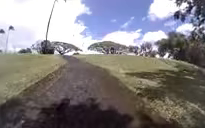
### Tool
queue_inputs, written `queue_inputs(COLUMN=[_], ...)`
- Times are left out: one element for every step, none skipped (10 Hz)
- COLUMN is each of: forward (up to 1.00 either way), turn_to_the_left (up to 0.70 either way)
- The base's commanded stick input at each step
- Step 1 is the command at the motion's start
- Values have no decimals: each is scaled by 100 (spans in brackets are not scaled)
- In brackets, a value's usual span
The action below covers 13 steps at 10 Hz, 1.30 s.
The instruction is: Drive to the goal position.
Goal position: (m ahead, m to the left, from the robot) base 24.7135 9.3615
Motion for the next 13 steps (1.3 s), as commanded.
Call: queue_inputs(forward=[70, 70, 70, 70, 70, 70, 70, 70, 70, 70, 70, 70, 70], turn_to_the_left=[35, 35, 35, 3, 0, 0, 0, 0, 1, 7, 35, 34, 16])
